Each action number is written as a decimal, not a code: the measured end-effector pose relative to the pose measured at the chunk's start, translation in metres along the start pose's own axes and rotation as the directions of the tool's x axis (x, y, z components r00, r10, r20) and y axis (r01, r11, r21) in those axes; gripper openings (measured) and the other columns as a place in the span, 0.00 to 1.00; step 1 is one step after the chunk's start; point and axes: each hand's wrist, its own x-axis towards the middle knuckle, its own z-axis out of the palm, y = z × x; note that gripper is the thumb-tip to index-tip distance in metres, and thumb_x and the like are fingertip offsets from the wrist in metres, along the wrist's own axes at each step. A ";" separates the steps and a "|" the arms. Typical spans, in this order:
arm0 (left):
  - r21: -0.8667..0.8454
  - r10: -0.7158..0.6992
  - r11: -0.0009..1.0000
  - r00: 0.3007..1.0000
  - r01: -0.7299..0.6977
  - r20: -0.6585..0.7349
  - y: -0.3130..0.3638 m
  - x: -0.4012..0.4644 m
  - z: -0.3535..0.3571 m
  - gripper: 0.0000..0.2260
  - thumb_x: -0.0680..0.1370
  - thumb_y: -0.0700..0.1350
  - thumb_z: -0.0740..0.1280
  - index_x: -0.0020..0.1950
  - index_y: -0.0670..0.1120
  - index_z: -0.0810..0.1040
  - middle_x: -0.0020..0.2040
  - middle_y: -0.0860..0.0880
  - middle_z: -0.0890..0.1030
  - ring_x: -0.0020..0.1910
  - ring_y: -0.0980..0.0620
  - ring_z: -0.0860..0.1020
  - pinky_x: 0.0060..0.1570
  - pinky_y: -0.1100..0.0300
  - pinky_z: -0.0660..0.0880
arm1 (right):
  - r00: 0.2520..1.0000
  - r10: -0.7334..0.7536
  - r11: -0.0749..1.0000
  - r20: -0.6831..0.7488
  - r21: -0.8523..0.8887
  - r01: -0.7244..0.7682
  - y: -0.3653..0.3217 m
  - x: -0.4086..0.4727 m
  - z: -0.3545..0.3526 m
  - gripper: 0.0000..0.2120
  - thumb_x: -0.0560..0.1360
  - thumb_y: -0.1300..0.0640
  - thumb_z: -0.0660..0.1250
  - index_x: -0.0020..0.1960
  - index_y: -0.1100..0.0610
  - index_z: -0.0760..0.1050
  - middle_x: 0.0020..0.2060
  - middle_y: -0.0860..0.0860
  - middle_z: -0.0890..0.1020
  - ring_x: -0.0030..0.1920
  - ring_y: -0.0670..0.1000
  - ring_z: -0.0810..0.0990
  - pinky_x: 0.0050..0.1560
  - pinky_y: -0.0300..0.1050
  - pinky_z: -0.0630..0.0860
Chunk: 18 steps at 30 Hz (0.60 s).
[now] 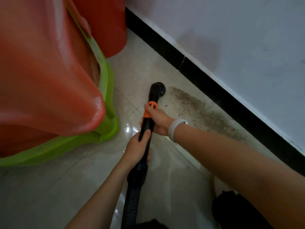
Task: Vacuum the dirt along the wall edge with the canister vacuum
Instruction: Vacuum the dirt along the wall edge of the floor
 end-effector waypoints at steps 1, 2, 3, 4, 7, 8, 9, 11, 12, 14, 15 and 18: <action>-0.013 -0.021 1.000 1.000 0.020 -0.016 -0.005 -0.005 -0.004 0.15 0.79 0.56 0.61 0.40 0.45 0.71 0.23 0.48 0.72 0.21 0.47 0.73 0.26 0.55 0.72 | 1.000 0.001 1.000 -0.009 -0.004 -0.001 0.005 -0.004 0.006 0.12 0.79 0.52 0.62 0.43 0.59 0.66 0.34 0.56 0.71 0.32 0.54 0.73 0.36 0.47 0.75; -0.016 -0.034 0.999 0.999 0.034 -0.025 -0.010 -0.010 -0.008 0.16 0.79 0.56 0.61 0.39 0.45 0.71 0.23 0.48 0.73 0.21 0.47 0.73 0.26 0.56 0.72 | 1.000 0.003 1.000 -0.016 -0.001 -0.003 0.010 -0.008 0.010 0.12 0.79 0.52 0.61 0.42 0.59 0.66 0.34 0.56 0.71 0.32 0.54 0.73 0.34 0.46 0.76; -0.008 -0.038 0.999 0.999 0.038 -0.027 -0.015 -0.013 -0.011 0.16 0.79 0.56 0.60 0.38 0.45 0.71 0.23 0.47 0.73 0.21 0.47 0.73 0.26 0.56 0.72 | 1.000 0.005 1.000 -0.017 -0.001 -0.005 0.016 -0.012 0.014 0.13 0.80 0.52 0.61 0.42 0.59 0.66 0.34 0.56 0.71 0.32 0.53 0.73 0.34 0.46 0.76; 0.004 -0.033 0.999 0.999 0.033 -0.027 -0.019 -0.016 -0.013 0.17 0.79 0.56 0.60 0.37 0.46 0.71 0.23 0.47 0.74 0.22 0.47 0.74 0.26 0.56 0.72 | 1.000 0.007 1.000 -0.015 -0.008 -0.007 0.020 -0.015 0.017 0.13 0.80 0.51 0.60 0.42 0.59 0.66 0.34 0.56 0.71 0.32 0.53 0.73 0.33 0.45 0.75; 0.034 -0.010 0.999 0.999 0.012 -0.048 -0.028 -0.020 -0.011 0.17 0.79 0.56 0.59 0.36 0.47 0.72 0.23 0.48 0.74 0.22 0.47 0.75 0.27 0.55 0.73 | 1.000 -0.017 1.000 -0.007 0.013 0.017 0.031 -0.017 0.017 0.12 0.80 0.50 0.59 0.43 0.57 0.66 0.34 0.57 0.71 0.31 0.54 0.72 0.33 0.46 0.75; 0.051 -0.003 0.999 0.999 0.006 -0.053 -0.030 -0.021 -0.010 0.16 0.79 0.56 0.59 0.37 0.46 0.72 0.22 0.48 0.74 0.22 0.48 0.75 0.26 0.56 0.73 | 1.000 -0.028 0.999 -0.007 0.019 0.028 0.035 -0.017 0.015 0.12 0.80 0.50 0.59 0.44 0.57 0.66 0.34 0.57 0.72 0.30 0.54 0.72 0.33 0.47 0.75; 0.065 0.004 0.998 0.998 -0.001 -0.055 -0.032 -0.022 -0.007 0.16 0.79 0.56 0.59 0.37 0.46 0.72 0.22 0.49 0.74 0.22 0.48 0.75 0.25 0.57 0.73 | 0.999 -0.041 0.999 -0.009 0.017 0.041 0.039 -0.018 0.014 0.12 0.80 0.49 0.59 0.44 0.56 0.66 0.34 0.57 0.72 0.29 0.54 0.73 0.32 0.47 0.75; 0.073 0.013 0.997 0.998 -0.008 -0.065 -0.035 -0.027 -0.002 0.16 0.79 0.55 0.60 0.39 0.46 0.71 0.22 0.49 0.74 0.21 0.48 0.74 0.23 0.58 0.71 | 0.997 -0.076 0.997 -0.022 0.011 0.076 0.047 -0.020 0.012 0.12 0.80 0.48 0.58 0.44 0.56 0.66 0.33 0.56 0.72 0.27 0.53 0.73 0.31 0.46 0.75; 0.077 0.017 0.997 0.997 -0.011 -0.072 -0.037 -0.031 0.000 0.15 0.79 0.55 0.60 0.39 0.46 0.70 0.21 0.49 0.74 0.20 0.48 0.74 0.22 0.59 0.71 | 0.995 -0.093 0.996 -0.029 0.013 0.093 0.051 -0.020 0.009 0.13 0.81 0.49 0.57 0.43 0.56 0.65 0.32 0.56 0.72 0.26 0.52 0.73 0.29 0.45 0.75; 0.103 0.023 0.995 0.997 -0.015 -0.076 -0.040 -0.040 0.005 0.15 0.79 0.55 0.60 0.39 0.45 0.70 0.21 0.49 0.73 0.20 0.48 0.73 0.21 0.60 0.70 | 0.994 -0.107 0.994 -0.037 0.024 0.108 0.060 -0.025 0.002 0.13 0.81 0.48 0.57 0.43 0.57 0.65 0.32 0.56 0.72 0.25 0.51 0.73 0.27 0.42 0.75; 0.118 0.023 0.993 0.997 -0.014 -0.069 -0.042 -0.044 0.006 0.14 0.79 0.54 0.60 0.40 0.45 0.70 0.21 0.49 0.73 0.20 0.49 0.73 0.21 0.60 0.70 | 0.994 -0.105 0.994 -0.038 0.036 0.107 0.065 -0.027 -0.001 0.13 0.81 0.48 0.57 0.43 0.56 0.66 0.32 0.56 0.72 0.25 0.51 0.73 0.26 0.41 0.75; 0.130 0.013 0.992 0.998 -0.005 -0.067 -0.050 -0.056 0.010 0.14 0.79 0.53 0.60 0.40 0.45 0.71 0.22 0.49 0.73 0.20 0.49 0.73 0.21 0.59 0.71 | 0.992 -0.115 0.991 -0.043 0.065 0.117 0.081 -0.033 -0.007 0.13 0.80 0.48 0.57 0.44 0.56 0.66 0.32 0.55 0.73 0.26 0.51 0.74 0.29 0.44 0.75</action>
